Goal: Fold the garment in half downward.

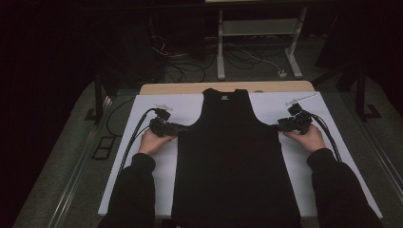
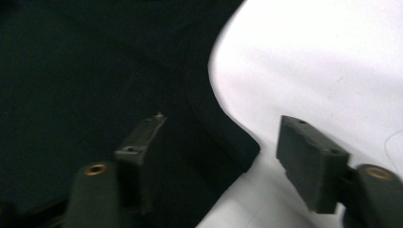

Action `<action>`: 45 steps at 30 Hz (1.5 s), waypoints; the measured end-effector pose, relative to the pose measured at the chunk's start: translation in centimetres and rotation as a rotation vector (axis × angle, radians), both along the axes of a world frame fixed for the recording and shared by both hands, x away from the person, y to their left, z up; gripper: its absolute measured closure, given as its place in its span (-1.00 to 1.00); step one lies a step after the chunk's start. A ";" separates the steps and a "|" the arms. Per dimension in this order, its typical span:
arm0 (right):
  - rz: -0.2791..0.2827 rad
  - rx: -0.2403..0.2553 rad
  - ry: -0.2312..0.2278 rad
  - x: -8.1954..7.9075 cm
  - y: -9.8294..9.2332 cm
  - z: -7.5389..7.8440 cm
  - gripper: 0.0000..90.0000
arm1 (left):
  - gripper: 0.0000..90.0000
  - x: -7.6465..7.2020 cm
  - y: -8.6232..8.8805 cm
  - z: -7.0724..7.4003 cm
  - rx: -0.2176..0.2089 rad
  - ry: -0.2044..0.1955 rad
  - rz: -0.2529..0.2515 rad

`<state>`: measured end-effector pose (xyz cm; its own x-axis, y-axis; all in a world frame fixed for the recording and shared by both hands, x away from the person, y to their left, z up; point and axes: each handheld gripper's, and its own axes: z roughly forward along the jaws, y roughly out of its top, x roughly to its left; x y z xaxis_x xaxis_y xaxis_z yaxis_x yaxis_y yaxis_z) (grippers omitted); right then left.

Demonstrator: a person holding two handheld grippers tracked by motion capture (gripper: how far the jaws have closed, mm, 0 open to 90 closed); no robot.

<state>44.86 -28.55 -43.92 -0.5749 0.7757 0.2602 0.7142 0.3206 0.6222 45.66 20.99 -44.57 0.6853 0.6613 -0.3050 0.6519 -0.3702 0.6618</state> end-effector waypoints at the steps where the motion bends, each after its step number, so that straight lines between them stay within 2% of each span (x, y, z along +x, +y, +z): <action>1: 0.000 -0.005 0.002 0.0 0.0 -0.1 -0.14 | -0.17 0.0 0.0 0.0 0.000 0.000 -0.001; 5: -0.016 -0.040 0.006 0.0 0.3 -0.4 0.06 | 0.04 0.1 0.0 -0.1 -0.010 0.002 0.023; 7: -0.029 -0.056 -0.002 0.0 0.3 -0.5 0.18 | 0.15 0.1 0.0 -0.1 0.000 0.001 0.036; 10: -0.035 -0.063 -0.005 0.0 0.4 -0.5 0.28 | 0.47 0.3 0.1 -0.1 0.010 0.008 0.057; 12: -0.054 -0.048 0.006 0.0 0.4 -0.5 0.39 | 0.59 0.3 0.2 -0.2 0.008 0.014 0.069; 14: -0.072 -0.040 0.008 -0.1 0.4 -0.6 0.55 | 0.72 0.2 0.0 -0.2 0.016 0.011 0.065; 15: -0.072 -0.039 0.007 -0.2 0.5 -0.7 0.75 | 0.86 0.2 0.0 -0.2 0.020 0.012 0.063; 20: -0.080 -0.012 0.036 -0.2 0.4 -0.7 0.84 | 0.89 0.0 -0.2 -0.1 0.004 0.025 0.036; 23: -0.106 0.029 0.055 -0.3 0.1 -0.7 0.85 | 0.90 -0.1 0.0 0.2 -0.018 0.037 0.063; 25: -0.118 0.049 0.051 -0.5 -0.2 -0.7 0.86 | 0.90 -0.3 0.1 0.2 -0.012 0.024 0.091; 26: -0.123 0.056 0.051 -0.6 -0.3 -0.6 0.86 | 0.90 -0.4 0.3 0.1 -0.024 0.013 0.106; 29: -0.129 0.086 0.055 -1.0 -0.6 -0.4 0.86 | 0.90 -0.8 0.9 0.1 -0.078 0.025 0.138; 30: -0.130 0.099 0.049 -1.2 -0.7 -0.3 0.86 | 0.90 -1.0 1.1 0.2 -0.108 0.025 0.146; 31: -0.132 0.107 0.042 -1.4 -0.8 -0.1 0.86 | 0.90 -1.1 1.2 0.3 -0.119 0.026 0.150; 33: -0.131 0.125 0.037 -1.7 -0.9 0.1 0.86 | 0.90 -1.4 1.4 0.4 -0.136 0.029 0.157; 34: -0.133 0.161 0.035 -2.0 -1.0 0.4 0.86 | 0.90 -1.5 1.4 0.6 -0.147 0.035 0.157; 37: -0.135 0.189 0.042 -2.2 -1.0 0.6 0.86 | 0.90 -1.9 1.3 0.9 -0.175 0.031 0.161; 43: -0.142 0.226 0.049 -2.9 -1.2 1.3 0.86 | 0.90 -2.6 1.4 1.7 -0.192 0.018 0.154; 45: -0.147 0.235 0.041 -3.3 -1.4 1.4 0.86 | 0.90 -2.9 1.6 1.8 -0.200 0.025 0.164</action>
